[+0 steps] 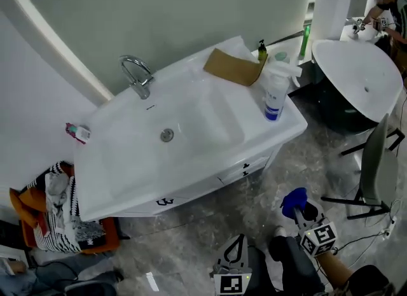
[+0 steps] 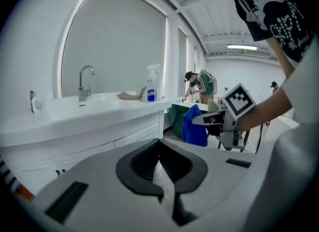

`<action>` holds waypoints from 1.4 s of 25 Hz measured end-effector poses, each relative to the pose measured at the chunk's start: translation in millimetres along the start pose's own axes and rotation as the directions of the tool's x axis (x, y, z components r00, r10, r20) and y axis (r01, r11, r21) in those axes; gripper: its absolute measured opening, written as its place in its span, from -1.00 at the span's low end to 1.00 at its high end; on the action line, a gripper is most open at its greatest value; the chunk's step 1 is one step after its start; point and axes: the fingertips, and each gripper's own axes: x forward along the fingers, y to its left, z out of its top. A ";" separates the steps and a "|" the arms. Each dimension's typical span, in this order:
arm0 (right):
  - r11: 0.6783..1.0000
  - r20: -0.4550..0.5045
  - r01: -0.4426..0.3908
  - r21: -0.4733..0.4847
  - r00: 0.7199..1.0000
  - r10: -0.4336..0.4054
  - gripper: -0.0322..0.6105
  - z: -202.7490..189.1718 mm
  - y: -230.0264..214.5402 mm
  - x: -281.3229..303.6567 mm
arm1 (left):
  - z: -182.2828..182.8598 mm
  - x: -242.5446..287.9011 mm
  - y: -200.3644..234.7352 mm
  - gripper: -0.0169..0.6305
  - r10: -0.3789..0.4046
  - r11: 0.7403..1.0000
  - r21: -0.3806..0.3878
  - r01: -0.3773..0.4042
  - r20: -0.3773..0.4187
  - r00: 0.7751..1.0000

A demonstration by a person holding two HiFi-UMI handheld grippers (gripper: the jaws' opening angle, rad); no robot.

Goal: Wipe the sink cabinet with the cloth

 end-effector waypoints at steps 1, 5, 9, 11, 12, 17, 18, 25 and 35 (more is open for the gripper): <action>1.000 0.002 0.002 -0.008 1.000 -0.002 -0.71 27.7 11.4 -14.8 | 26.2 -18.6 -1.6 -0.94 0.003 0.999 -0.045 -0.003 0.009 1.000; 0.997 0.062 -0.017 -0.080 0.998 0.022 -0.71 128.3 59.6 -67.1 | 111.6 -88.0 12.2 -0.94 0.057 0.985 -0.167 -0.052 0.023 0.998; 0.995 0.191 0.019 -0.097 0.981 0.000 -0.71 195.8 95.4 -104.6 | 156.3 -137.4 51.4 -0.93 0.117 0.988 -0.107 -0.108 0.083 0.990; 0.993 0.226 0.043 -0.112 0.974 -0.017 -0.71 208.5 103.9 -121.9 | 169.7 -159.2 72.9 -0.94 0.163 0.984 -0.104 -0.148 0.155 0.974; 0.992 0.226 0.052 -0.114 0.974 -0.025 -0.71 206.5 107.6 -131.4 | 170.5 -173.1 81.7 -0.94 0.192 0.978 -0.110 -0.174 0.177 0.965; 0.998 0.128 0.042 -0.053 0.991 -0.035 -0.71 164.9 122.4 -160.9 | 136.1 -237.1 104.5 -0.94 0.311 0.946 -0.139 -0.293 0.137 0.940; 0.999 0.112 0.028 -0.037 0.993 -0.023 -0.71 160.3 125.4 -161.5 | 131.5 -244.3 105.6 -0.94 0.325 0.940 -0.150 -0.305 0.133 0.936; 0.992 0.056 -0.113 -0.051 0.992 0.115 -0.71 140.3 135.2 -172.1 | 114.1 -268.0 80.9 -0.94 0.343 0.932 -0.170 -0.319 0.138 0.929; 0.990 0.032 -0.119 -0.075 0.992 0.121 -0.71 103.0 60.1 -267.8 | 134.0 -242.9 -41.4 -0.93 0.246 0.965 -0.139 -0.221 0.200 0.948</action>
